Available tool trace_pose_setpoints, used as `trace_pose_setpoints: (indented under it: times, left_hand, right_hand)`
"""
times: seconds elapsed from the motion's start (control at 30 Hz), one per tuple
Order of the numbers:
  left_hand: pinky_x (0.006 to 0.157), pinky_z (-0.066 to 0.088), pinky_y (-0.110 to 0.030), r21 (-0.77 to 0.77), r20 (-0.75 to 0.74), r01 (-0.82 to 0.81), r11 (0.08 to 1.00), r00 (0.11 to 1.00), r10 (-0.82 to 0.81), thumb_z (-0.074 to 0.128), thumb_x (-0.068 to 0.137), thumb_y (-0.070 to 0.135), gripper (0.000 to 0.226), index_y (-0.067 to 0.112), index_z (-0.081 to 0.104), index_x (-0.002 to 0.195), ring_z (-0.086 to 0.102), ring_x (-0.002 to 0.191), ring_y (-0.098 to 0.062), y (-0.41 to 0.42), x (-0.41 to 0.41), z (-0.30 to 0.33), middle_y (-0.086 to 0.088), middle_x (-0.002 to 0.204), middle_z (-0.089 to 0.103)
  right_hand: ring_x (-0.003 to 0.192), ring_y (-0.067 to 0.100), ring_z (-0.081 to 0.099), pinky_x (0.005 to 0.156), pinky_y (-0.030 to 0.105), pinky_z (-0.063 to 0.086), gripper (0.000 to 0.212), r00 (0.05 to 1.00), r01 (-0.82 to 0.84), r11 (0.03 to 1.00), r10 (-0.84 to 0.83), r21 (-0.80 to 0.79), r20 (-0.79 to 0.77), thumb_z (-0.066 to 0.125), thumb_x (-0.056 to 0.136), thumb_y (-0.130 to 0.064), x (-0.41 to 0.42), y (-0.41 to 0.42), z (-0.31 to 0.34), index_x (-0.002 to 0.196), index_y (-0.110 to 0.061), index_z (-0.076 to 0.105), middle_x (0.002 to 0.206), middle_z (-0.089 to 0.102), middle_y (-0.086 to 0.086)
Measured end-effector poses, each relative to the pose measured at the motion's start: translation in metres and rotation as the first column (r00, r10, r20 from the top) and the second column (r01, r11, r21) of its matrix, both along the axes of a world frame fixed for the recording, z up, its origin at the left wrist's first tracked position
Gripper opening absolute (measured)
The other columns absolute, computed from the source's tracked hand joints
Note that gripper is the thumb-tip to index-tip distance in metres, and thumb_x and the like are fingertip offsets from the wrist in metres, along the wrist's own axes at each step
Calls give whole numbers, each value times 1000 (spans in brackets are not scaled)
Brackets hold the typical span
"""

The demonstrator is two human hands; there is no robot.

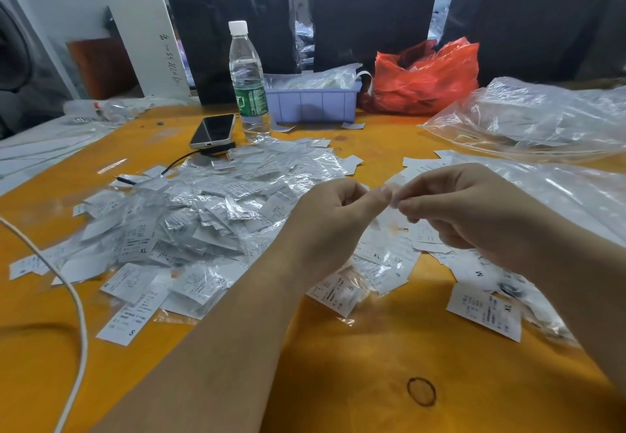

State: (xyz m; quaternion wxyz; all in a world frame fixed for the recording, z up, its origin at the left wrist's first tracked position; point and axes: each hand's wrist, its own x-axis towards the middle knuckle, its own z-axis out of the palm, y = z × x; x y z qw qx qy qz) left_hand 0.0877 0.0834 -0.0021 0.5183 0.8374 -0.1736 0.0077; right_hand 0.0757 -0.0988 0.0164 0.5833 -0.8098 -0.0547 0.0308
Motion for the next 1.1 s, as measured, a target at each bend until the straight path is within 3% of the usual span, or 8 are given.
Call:
trace_pose_setpoints:
  times: [0.13,0.2,0.3,0.5,0.77,0.93,1.03,1.1]
  left_hand:
    - [65,44,-31,-47,2,40,998,999,-39,60,93,36,27,11,68,85,57,70,-12,-1,-1,2,-12,86,69]
    - [63,44,-26,-67,-4,62,996,998,-62,62,93,26,20,11,68,83,57,67,-8,0,0,2,-7,83,71]
    - [56,43,-15,-128,-44,93,987,994,-99,62,93,24,17,13,68,81,56,61,-2,1,-1,3,3,73,67]
    - [59,43,-25,-235,-119,66,970,988,-96,64,91,19,10,12,68,85,54,64,-10,1,0,5,-7,83,65]
    - [56,42,-26,-409,-231,-125,904,973,30,61,92,19,13,14,67,81,54,62,-12,4,5,7,-1,75,62]
    - [52,40,-13,-244,-22,-53,968,999,49,62,94,27,18,16,66,81,51,52,1,1,2,4,15,58,60]
    - [52,39,-10,-219,3,41,975,999,-42,69,89,33,19,18,66,77,52,52,3,-1,0,5,12,60,62]
    - [52,38,-9,-201,4,68,977,998,-69,72,86,34,20,18,66,76,52,52,3,-1,-1,6,12,59,62]
  right_hand:
    - [37,9,27,35,20,23,7,996,-88,996,88,-1,-5,68,85,-7,-2,1,0,88,-2,71,43,47,-6]
    - [39,10,25,36,21,22,13,995,-97,995,97,3,10,69,83,-14,-3,1,1,88,-2,71,44,43,-3]
    - [42,12,20,37,22,20,26,996,-83,995,81,59,21,72,73,-26,-3,1,2,85,-3,70,49,31,3]
    - [42,12,18,39,23,16,37,998,4,977,-16,215,58,70,71,-27,1,-1,0,89,4,61,47,29,-2]
    - [41,11,19,38,20,20,13,998,-52,975,58,217,-21,74,65,-15,0,4,-4,74,-9,67,55,28,5]
    - [39,10,19,38,18,19,39,989,-133,966,143,221,-32,82,57,-24,-4,6,-2,91,-9,70,61,30,13]
    - [37,8,20,36,18,19,44,994,-110,966,109,232,20,81,57,-31,-4,4,2,96,-12,71,69,43,16]
    - [37,8,21,35,18,20,47,995,-96,968,84,234,60,81,56,-31,-3,2,3,97,-12,71,61,51,6]
